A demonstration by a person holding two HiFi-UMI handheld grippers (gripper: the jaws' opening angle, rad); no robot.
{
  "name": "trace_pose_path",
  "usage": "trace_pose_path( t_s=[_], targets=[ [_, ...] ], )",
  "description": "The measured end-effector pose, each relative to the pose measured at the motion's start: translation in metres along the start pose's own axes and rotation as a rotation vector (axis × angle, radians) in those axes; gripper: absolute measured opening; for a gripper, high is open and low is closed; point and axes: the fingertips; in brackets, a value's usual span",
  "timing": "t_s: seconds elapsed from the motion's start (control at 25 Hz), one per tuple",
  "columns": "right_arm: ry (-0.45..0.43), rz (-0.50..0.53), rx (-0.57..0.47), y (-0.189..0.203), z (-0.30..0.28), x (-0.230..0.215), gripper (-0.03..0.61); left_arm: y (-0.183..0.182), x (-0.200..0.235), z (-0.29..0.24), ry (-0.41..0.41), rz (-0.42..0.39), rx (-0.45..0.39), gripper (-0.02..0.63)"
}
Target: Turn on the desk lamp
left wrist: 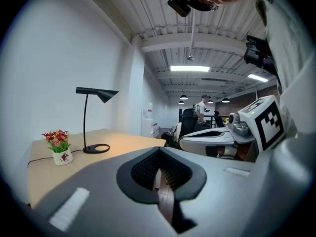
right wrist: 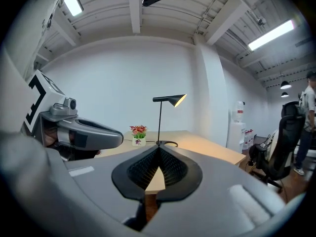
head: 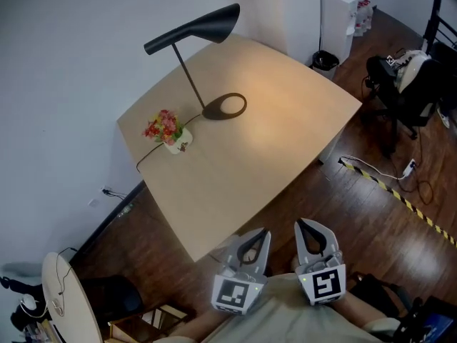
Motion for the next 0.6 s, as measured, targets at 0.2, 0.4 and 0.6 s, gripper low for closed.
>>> trace_pose_path(
  t_s=[0.2,0.4,0.6],
  targets=[
    [-0.076,-0.027,0.013,0.02,0.028,-0.006,-0.002,0.019,-0.034,0.009,-0.045,-0.012,0.081,-0.002],
    [-0.13,0.019,0.021,0.027,0.036,0.004,-0.001,0.016,-0.031,0.016,-0.083,-0.018,0.065,-0.002],
    [-0.112,0.073,0.005,0.018,0.036,0.004,0.0,0.006,-0.034,0.013,-0.028,-0.039,0.03,-0.002]
  ],
)
Point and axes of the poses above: the fingertips, and each gripper's own axes: z backward along the fingers, x to its left, y out of its underside, and after that the axes turned 7 degrees about -x, right-handed
